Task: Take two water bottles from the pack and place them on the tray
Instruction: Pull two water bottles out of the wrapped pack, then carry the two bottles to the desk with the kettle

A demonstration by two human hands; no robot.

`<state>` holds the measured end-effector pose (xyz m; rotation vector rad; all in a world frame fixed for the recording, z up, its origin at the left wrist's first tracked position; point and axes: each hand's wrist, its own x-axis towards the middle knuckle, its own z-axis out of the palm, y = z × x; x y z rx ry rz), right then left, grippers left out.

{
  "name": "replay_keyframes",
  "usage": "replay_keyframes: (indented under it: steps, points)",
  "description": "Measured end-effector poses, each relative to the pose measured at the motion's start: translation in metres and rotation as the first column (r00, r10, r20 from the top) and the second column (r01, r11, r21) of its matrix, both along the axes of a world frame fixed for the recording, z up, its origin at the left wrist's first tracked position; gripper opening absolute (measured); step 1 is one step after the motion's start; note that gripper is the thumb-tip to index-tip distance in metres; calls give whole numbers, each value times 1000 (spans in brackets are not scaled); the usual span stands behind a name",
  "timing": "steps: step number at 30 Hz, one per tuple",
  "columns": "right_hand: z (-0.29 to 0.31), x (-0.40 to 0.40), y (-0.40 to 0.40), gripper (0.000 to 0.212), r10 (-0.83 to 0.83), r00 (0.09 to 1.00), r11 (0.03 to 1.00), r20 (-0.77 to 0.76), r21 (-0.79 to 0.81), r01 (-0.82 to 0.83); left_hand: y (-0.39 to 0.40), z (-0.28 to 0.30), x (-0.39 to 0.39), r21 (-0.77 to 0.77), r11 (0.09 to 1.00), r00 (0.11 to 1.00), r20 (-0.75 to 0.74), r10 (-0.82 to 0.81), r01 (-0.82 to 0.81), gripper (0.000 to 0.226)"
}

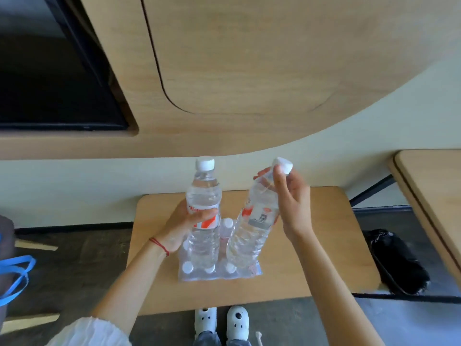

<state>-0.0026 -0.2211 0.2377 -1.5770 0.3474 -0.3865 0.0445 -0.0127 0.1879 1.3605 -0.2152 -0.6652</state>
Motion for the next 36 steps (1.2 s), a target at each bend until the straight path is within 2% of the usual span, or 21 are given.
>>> replay_keyframes:
  steps: [2,5,8,12,17,19,22,25,29,36]
  points:
    - [29,-6,-12,42,-48,999,997,4,-55,48,-19,23,3,-7,999,998,45,-43,44,49]
    - [59,-28,-36,45,-142,990,990,12,2,142,-49,47,1,-29,994,990,102,-102,105,42]
    - [74,-61,-61,41,-242,970,969,33,54,240,-81,60,-10,-44,985,977,138,-160,167,35]
    - [85,-114,-94,35,-379,922,925,71,28,378,-137,72,-40,-32,950,937,181,-299,309,35]
    - [88,-191,-149,41,-553,828,832,95,6,555,-221,80,-94,-38,884,869,205,-450,466,43]
    - [89,-228,-180,37,-610,784,790,118,20,612,-262,82,-123,-40,858,846,192,-496,512,56]
    - [92,-283,-229,33,-682,721,728,125,23,685,-322,85,-171,-22,806,794,189,-578,592,56]
    - [100,-333,-279,33,-720,681,688,135,10,725,-379,90,-218,-20,779,770,167,-616,627,62]
    - [106,-391,-344,28,-788,602,608,129,9,794,-456,100,-269,-19,699,691,168,-703,715,54]
    - [98,-460,-465,26,-878,472,474,82,-1,881,-602,94,-330,-16,664,656,174,-734,747,65]
